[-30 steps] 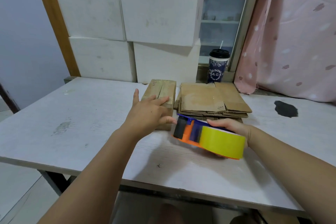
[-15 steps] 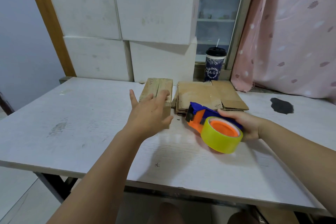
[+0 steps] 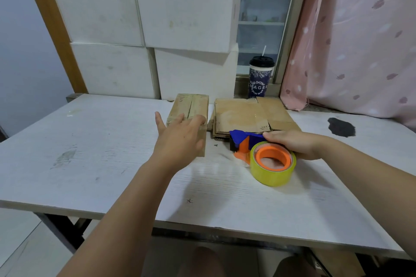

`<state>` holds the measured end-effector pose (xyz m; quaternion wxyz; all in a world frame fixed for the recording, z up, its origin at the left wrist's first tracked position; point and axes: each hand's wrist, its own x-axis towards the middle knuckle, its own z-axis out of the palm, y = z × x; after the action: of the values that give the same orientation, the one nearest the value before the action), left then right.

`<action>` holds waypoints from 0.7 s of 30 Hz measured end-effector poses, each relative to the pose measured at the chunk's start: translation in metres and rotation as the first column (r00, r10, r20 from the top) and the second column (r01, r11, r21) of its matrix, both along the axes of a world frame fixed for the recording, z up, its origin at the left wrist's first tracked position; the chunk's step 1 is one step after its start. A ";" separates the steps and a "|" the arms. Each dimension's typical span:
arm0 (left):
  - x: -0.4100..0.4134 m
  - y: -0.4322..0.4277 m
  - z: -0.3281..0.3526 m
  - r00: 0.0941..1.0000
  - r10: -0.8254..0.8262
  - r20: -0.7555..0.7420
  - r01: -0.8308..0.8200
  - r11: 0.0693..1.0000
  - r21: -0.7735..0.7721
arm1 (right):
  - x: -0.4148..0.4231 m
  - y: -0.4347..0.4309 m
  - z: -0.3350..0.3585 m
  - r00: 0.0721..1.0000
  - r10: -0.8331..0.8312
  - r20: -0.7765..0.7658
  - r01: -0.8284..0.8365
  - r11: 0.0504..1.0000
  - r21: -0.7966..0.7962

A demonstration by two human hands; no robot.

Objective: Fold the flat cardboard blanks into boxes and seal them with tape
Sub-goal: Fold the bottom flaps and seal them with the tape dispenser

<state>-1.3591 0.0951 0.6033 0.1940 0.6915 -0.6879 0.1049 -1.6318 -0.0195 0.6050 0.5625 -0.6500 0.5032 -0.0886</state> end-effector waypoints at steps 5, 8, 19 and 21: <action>-0.001 0.001 0.000 1.000 0.014 -0.016 -0.014 1.000 0.004 | 0.000 0.004 -0.006 0.999 0.003 -0.040 -0.009 0.987 -0.160; -0.002 0.001 0.000 1.000 0.019 -0.022 -0.019 1.000 0.004 | 0.000 0.005 -0.007 0.987 -0.033 -0.158 -0.022 0.942 -0.334; -0.005 0.005 0.000 0.994 0.094 -0.051 -0.098 0.992 -0.078 | 0.066 0.045 0.019 0.997 -0.080 0.009 0.052 0.554 -0.831; -0.007 0.004 0.000 0.993 0.109 -0.044 -0.113 0.990 -0.086 | 0.083 0.053 0.020 1.000 -0.004 -0.029 -0.022 0.555 -0.832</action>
<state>-1.3657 0.0986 0.6030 0.2316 0.7215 -0.6391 0.1321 -1.5486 0.0336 0.6246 0.1827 -0.8423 0.4063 -0.3035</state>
